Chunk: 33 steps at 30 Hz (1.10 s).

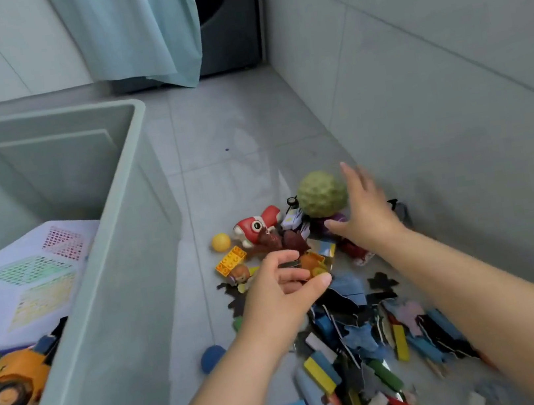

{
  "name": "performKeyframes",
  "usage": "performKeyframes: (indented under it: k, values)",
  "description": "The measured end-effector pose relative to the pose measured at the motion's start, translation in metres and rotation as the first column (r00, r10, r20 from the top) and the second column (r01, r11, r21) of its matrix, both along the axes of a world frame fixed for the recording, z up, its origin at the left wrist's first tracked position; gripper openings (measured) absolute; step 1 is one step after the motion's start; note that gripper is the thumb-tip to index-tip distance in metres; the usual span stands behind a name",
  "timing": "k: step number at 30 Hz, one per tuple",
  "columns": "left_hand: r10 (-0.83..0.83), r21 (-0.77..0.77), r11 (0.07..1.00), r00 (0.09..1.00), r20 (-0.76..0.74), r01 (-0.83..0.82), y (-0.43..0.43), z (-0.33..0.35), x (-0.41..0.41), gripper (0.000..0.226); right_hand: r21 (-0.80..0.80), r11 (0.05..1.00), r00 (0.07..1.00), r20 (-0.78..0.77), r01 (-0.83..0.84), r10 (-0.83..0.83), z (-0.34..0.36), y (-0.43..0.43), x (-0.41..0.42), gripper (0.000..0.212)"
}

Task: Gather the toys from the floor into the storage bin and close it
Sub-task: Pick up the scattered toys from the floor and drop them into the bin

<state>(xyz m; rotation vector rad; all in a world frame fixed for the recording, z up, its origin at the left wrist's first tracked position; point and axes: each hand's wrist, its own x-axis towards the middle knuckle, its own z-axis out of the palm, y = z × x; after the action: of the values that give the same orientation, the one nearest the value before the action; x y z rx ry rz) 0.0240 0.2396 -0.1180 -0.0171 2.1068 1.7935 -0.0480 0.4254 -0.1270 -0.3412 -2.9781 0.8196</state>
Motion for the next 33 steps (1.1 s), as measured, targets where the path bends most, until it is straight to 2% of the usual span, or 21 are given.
performKeyframes:
  k: [2,5,7,9,11,14,16,17,19,20,21,23,24,25,26,27,28,30,33]
  values:
    - [0.004,0.001,1.0,0.999,0.048,-0.004,-0.003,-0.007,0.0,0.042,0.101,0.993,0.995,0.09,-0.057,0.048,-0.003,0.001,-0.039,0.104]
    - [0.019,-0.002,1.0,0.995,0.096,-0.019,-0.006,-0.014,0.0,0.043,0.156,0.98,0.971,0.223,-0.124,0.087,-0.024,0.004,-0.07,0.105]
    - [0.038,0.005,0.999,0.991,0.127,-0.039,-0.007,-0.015,0.0,0.044,0.201,0.974,0.978,0.196,-0.106,0.066,-0.041,0.006,-0.067,0.094]
    - [0.053,0.017,0.998,0.985,0.164,-0.057,-0.008,-0.018,-0.001,0.043,0.192,0.98,0.996,0.089,-0.04,0.023,-0.052,0.008,-0.053,0.076]
    - [0.073,0.028,0.996,0.978,0.194,-0.08,-0.009,-0.021,-0.002,0.038,0.097,0.995,0.999,-0.042,0.018,-0.014,-0.058,0.012,-0.037,0.067]
    - [0.122,0.019,0.991,0.964,0.238,-0.13,-0.005,-0.027,-0.005,0.045,-0.184,0.981,0.956,-0.276,0.054,-0.104,-0.051,0.013,0.002,0.068]
    - [0.149,0.081,0.98,0.938,0.313,-0.182,0.0,-0.027,-0.007,0.059,-0.337,0.938,0.931,-0.362,-0.077,-0.054,-0.036,0.004,0.041,0.072]
    - [0.123,0.156,0.969,0.921,0.37,-0.192,0.002,-0.025,-0.009,0.065,-0.363,0.91,0.927,-0.372,-0.202,0.058,-0.027,-0.003,0.062,0.074]
    - [-0.014,0.32,0.935,0.886,0.463,-0.153,0.005,-0.022,-0.01,0.073,-0.388,0.823,0.904,-0.277,-0.416,0.326,-0.016,-0.01,0.095,0.078]
    - [-0.074,0.35,0.93,0.877,0.475,-0.111,0.006,-0.022,-0.009,0.076,-0.428,0.779,0.889,-0.192,-0.458,0.416,-0.017,-0.009,0.103,0.079]
    - [-0.097,0.334,0.939,0.876,0.473,-0.076,0.006,-0.022,-0.008,0.076,-0.513,0.739,0.886,-0.108,-0.438,0.45,-0.015,-0.005,0.108,0.079]
    - [-0.034,0.236,0.968,0.888,0.458,-0.085,0.004,-0.027,-0.005,0.071,-0.711,0.673,0.952,0.018,-0.203,0.306,-0.017,0.004,0.108,0.062]
    - [0.024,0.186,0.975,0.896,0.443,-0.118,0.002,-0.03,-0.005,0.066,-0.716,0.694,0.98,0.069,-0.081,0.186,-0.025,0.011,0.104,0.05]
    - [0.084,0.146,0.977,0.904,0.418,-0.158,-0.001,-0.032,-0.004,0.059,-0.607,0.794,0.987,0.124,-0.008,0.105,-0.035,0.016,0.1,0.043]
    - [0.142,0.107,0.975,0.914,0.381,-0.196,-0.004,-0.034,-0.004,0.054,-0.444,0.896,0.978,0.197,0.028,0.066,-0.048,0.019,0.095,0.043]
    - [0.182,0.067,0.974,0.925,0.333,-0.216,-0.009,-0.035,-0.004,0.052,-0.296,0.955,0.959,0.276,0.026,0.06,-0.062,0.019,0.09,0.049]
    - [0.202,0.028,0.976,0.938,0.282,-0.218,-0.014,-0.036,-0.005,0.052,-0.21,0.978,0.935,0.348,0.012,0.063,-0.074,0.016,0.086,0.058]
    - [0.21,-0.04,0.978,0.956,0.207,-0.206,-0.025,-0.039,-0.005,0.057,-0.176,0.984,0.909,0.41,-0.005,0.078,-0.092,0.005,0.079,0.073]
    - [0.231,-0.083,0.972,0.959,0.166,-0.219,-0.039,-0.039,-0.004,0.063,-0.189,0.982,0.909,0.411,0.014,0.066,-0.098,-0.007,0.07,0.074]
